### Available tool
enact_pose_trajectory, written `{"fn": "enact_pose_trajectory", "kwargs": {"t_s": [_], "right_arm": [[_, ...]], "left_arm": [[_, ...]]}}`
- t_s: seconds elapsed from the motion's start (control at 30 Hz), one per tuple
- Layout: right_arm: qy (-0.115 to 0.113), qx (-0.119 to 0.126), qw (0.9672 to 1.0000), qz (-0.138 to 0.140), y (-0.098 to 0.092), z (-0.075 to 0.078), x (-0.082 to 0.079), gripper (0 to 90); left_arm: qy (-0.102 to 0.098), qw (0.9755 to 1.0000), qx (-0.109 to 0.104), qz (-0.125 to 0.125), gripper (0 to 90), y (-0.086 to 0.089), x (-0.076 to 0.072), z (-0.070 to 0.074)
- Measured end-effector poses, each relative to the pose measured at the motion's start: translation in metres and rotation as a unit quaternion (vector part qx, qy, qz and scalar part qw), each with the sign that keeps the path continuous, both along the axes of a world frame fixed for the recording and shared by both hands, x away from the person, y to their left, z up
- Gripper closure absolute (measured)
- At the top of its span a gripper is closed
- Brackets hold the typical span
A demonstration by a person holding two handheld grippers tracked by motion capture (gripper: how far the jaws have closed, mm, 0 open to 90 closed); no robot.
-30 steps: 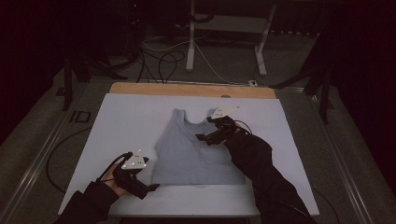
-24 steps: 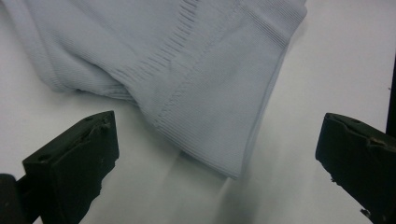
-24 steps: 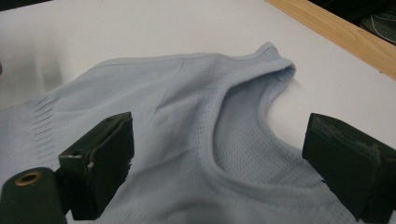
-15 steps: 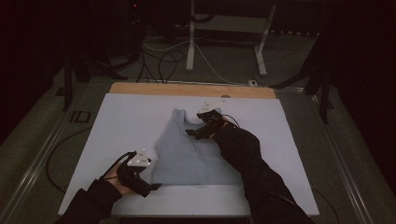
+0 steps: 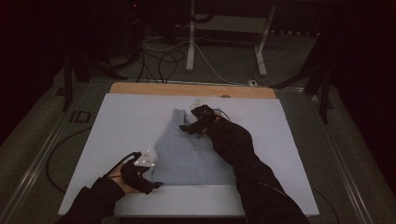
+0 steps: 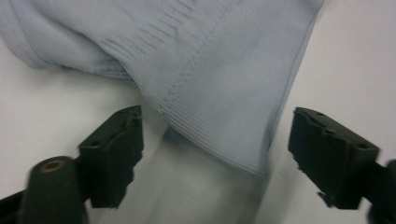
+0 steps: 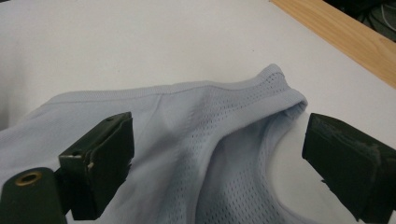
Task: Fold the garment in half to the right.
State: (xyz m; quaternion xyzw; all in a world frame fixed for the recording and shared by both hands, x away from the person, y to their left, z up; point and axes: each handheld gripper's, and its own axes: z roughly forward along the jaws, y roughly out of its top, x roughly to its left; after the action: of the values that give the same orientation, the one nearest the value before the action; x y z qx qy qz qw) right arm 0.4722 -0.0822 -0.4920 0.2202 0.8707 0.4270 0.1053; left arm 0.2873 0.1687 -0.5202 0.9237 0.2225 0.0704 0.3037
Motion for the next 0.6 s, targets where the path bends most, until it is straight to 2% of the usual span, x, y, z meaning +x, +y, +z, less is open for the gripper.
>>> {"fn": "enact_pose_trajectory", "kwargs": {"t_s": [0.1, 0.13, 0.2, 0.23, 0.3, 0.33, 0.37, 0.43, 0.57, 0.6], "right_arm": [[0.002, -0.004, 1.0000, 0.001, 0.006, -0.002, 0.005, 9.3], [0.002, -0.004, 1.0000, 0.002, 0.007, -0.003, 0.006, 9.2], [0.004, -0.004, 1.0000, 0.001, 0.008, -0.004, 0.007, 9.2], [0.008, -0.003, 1.0000, -0.001, 0.011, -0.005, 0.009, 9.3], [0.008, -0.004, 1.0000, 0.000, 0.012, -0.006, 0.010, 9.2], [0.010, -0.002, 0.9999, -0.002, 0.013, -0.006, 0.011, 9.3], [0.008, -0.005, 1.0000, 0.000, 0.014, -0.007, 0.013, 9.3], [0.010, -0.004, 0.9999, 0.000, 0.016, -0.007, 0.014, 9.3], [0.012, -0.002, 0.9999, 0.000, 0.020, -0.005, 0.017, 9.3], [0.009, 0.000, 1.0000, 0.002, 0.022, -0.004, 0.018, 9.3]], "left_arm": [[0.003, 0.9999, 0.008, -0.007, 33.0, -0.002, 0.001, -0.002], [0.003, 0.9999, 0.013, -0.005, 34.2, -0.003, 0.001, -0.002], [0.002, 0.9999, 0.011, -0.005, 37.2, -0.003, 0.001, -0.002], [0.004, 0.9999, 0.008, -0.007, 43.8, -0.003, 0.001, -0.001], [0.007, 0.9998, 0.011, -0.013, 47.0, -0.004, 0.001, 0.000], [0.008, 0.9998, 0.013, -0.016, 50.8, -0.005, 0.000, 0.000], [0.014, 0.9995, 0.015, -0.025, 60.7, -0.007, 0.000, 0.000], [0.014, 0.9992, 0.017, -0.032, 63.5, -0.009, -0.001, 0.000], [0.013, 0.9988, 0.021, -0.041, 77.4, -0.015, -0.002, 0.002], [0.013, 0.9989, 0.021, -0.040, 83.4, -0.015, -0.002, 0.002]]}}
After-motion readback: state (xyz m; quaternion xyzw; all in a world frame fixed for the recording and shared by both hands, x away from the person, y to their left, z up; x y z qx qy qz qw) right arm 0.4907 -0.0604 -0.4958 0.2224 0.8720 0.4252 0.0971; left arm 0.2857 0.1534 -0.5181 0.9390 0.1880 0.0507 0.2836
